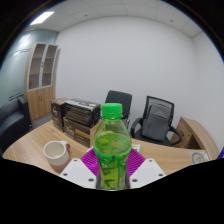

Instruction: Pour water

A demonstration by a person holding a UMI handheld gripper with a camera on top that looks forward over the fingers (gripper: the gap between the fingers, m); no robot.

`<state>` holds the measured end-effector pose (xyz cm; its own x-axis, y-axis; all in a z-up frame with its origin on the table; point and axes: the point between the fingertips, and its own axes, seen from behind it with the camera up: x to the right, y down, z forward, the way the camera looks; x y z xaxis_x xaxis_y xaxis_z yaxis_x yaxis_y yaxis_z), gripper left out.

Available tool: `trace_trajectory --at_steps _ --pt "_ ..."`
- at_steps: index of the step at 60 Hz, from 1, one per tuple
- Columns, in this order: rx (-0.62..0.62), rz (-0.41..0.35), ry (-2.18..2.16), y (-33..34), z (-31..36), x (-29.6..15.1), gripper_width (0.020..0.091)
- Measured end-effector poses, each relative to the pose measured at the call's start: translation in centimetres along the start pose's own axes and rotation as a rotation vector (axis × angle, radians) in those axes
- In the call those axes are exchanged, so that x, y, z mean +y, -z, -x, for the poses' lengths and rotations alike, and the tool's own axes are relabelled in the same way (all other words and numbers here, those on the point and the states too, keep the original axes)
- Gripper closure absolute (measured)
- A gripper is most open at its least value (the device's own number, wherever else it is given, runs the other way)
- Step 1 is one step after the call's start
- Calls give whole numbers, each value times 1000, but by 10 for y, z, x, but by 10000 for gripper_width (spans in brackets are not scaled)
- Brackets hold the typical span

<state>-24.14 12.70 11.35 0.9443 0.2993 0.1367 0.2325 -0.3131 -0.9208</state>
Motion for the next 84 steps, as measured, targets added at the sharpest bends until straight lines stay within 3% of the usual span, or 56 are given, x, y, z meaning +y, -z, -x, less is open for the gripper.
trace_trajectory --at_steps 11,16,23,27,33,38,40,49,64,84 --pt "-19 -46 -71 -20 0 22 775" --pt "-1 -103 -80 -18 -6 20 759" --pt "10 -112 -128 -13 -12 24 734" --pt "0 -106 -139 -10 -11 25 613" --pt "-14 -53 -151 -10 -8 32 533" --pt "-18 7 -181 4 -5 43 293" --pt "-9 30 -186 14 -3 50 232" --pt "41 133 -206 89 11 75 248" --pt "148 175 -305 208 33 40 247" --pt "234 106 -310 278 39 -19 247"
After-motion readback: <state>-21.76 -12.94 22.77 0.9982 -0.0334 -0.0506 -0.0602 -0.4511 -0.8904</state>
